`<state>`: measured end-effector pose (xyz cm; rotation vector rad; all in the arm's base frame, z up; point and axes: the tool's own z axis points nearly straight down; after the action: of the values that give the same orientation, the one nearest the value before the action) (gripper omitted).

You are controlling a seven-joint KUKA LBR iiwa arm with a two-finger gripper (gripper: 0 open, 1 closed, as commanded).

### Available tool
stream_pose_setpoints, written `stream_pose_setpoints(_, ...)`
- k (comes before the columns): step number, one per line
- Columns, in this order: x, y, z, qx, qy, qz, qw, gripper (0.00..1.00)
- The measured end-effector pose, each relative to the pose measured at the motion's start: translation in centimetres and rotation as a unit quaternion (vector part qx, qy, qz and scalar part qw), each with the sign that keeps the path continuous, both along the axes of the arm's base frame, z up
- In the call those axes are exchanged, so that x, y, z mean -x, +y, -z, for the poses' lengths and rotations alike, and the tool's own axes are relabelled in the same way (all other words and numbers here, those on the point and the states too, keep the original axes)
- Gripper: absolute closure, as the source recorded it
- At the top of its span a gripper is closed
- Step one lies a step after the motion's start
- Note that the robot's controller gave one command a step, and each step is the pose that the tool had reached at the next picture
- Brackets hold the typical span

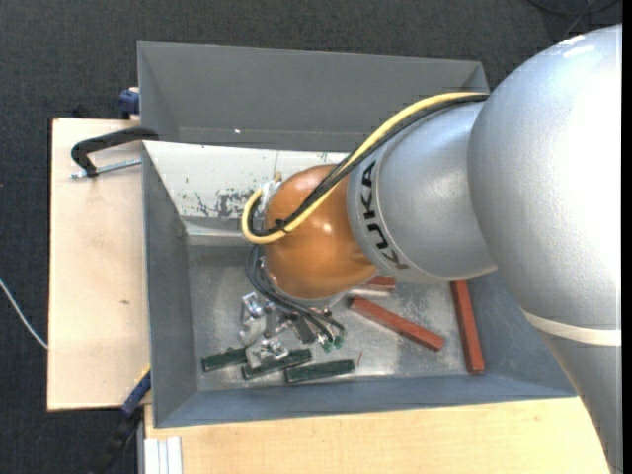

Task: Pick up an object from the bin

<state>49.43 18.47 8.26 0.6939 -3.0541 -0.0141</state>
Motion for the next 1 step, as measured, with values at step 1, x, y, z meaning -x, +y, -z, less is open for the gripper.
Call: stream_pose_setpoints(1,0.06,-0.03,0.04,0.0,0.001,0.0,1.0,1.0)
